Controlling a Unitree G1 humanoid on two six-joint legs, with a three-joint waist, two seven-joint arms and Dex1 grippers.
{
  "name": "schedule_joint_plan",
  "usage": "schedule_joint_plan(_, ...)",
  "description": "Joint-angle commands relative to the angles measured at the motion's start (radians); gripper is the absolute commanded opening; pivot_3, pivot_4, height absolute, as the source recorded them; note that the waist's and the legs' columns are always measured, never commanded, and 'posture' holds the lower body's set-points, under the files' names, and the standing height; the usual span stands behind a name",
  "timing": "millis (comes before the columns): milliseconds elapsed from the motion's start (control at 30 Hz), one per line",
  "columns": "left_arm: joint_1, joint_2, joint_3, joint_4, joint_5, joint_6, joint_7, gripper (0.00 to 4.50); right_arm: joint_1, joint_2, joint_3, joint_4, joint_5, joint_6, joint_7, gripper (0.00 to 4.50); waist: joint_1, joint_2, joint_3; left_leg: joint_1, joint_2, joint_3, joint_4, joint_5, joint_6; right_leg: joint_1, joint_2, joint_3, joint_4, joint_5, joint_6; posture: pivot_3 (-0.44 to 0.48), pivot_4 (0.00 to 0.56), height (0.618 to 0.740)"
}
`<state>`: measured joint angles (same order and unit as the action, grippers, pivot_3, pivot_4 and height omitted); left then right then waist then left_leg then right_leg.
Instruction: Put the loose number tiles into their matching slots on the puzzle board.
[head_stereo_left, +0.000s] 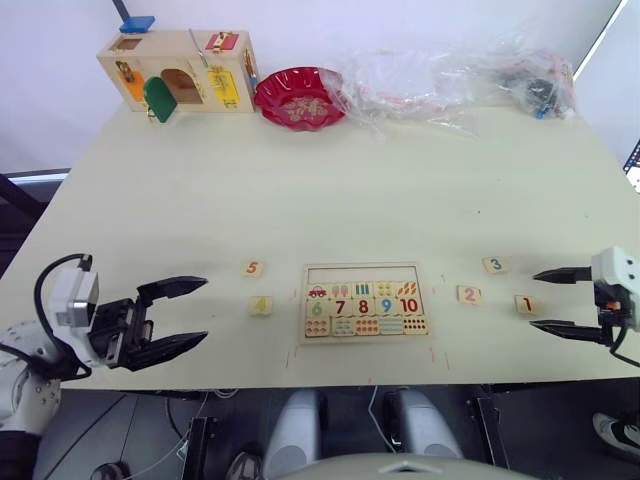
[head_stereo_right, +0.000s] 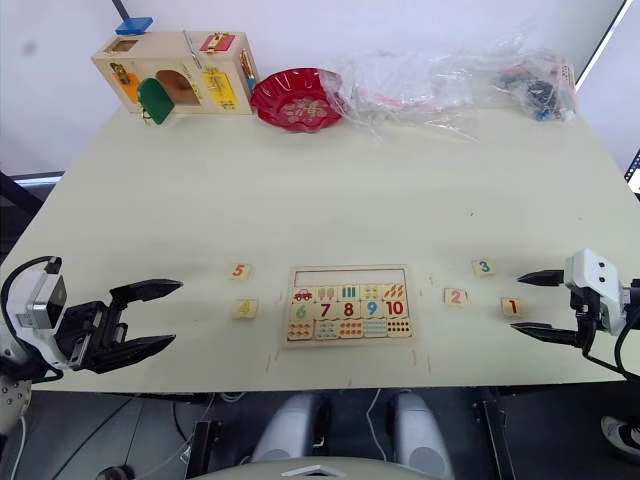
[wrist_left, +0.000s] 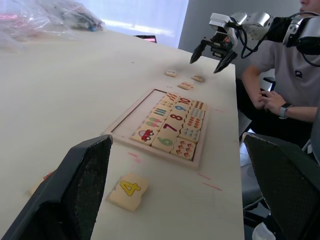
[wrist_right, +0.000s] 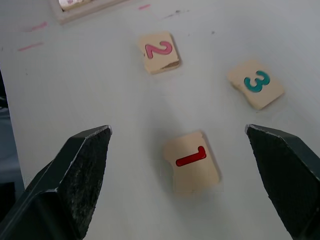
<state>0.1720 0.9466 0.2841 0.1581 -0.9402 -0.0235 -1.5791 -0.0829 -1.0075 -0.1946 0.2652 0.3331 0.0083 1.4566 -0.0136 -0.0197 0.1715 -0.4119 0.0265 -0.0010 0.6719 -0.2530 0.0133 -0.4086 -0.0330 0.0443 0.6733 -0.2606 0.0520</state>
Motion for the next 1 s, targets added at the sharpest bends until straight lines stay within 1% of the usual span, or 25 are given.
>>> schedule_joint_plan(33, 0.01, 0.013, -0.005, 0.0, -0.022, -0.034, -0.035, 4.45, -0.045, 0.002, 0.01, 0.063, -0.02, -0.055, 0.007, 4.5, 0.0, 0.0, 0.0, 0.0, 0.0, 0.0, 0.0, 0.0, 0.0, 0.0, 0.0, 0.0, 0.0, 0.0, 0.0, 0.0, 0.15, 0.74)
schedule_joint_plan(300, 0.022, 0.005, -0.003, -0.003, -0.008, -0.036, -0.035, 4.45, -0.135, 0.013, 0.085, 0.197, -0.068, -0.111, 0.032, 4.5, -0.001, 0.0, 0.0, 0.0, 0.0, 0.002, 0.0, 0.0, 0.0, 0.0, 0.0, 0.0, 0.001, 0.0, 0.0, 0.0, 0.15, 0.74)
schedule_joint_plan(367, 0.024, 0.004, -0.001, -0.002, -0.007, -0.036, -0.035, 4.5, -0.146, 0.018, 0.099, 0.223, -0.079, -0.139, 0.033, 3.99, -0.001, 0.0, 0.0, 0.0, 0.0, 0.002, 0.0, 0.0, 0.0, 0.0, 0.0, 0.0, 0.001, 0.0, 0.0, 0.0, 0.15, 0.74)
schedule_joint_plan(667, 0.038, -0.006, 0.01, -0.024, -0.001, -0.034, -0.035, 4.5, -0.162, 0.03, 0.105, 0.27, -0.084, -0.181, 0.036, 3.99, 0.0, 0.0, 0.0, 0.001, 0.0, 0.003, 0.0, 0.0, 0.0, 0.0, 0.0, 0.0, 0.002, 0.0, 0.0, 0.0, 0.15, 0.74)
schedule_joint_plan(1000, 0.051, 0.0, 0.004, -0.014, -0.006, -0.053, -0.035, 4.5, -0.152, 0.023, 0.109, 0.28, -0.088, -0.207, 0.053, 3.99, 0.0, 0.0, 0.0, 0.001, 0.0, 0.003, 0.0, 0.0, 0.0, 0.0, 0.0, 0.0, 0.001, 0.0, 0.0, 0.0, 0.15, 0.74)
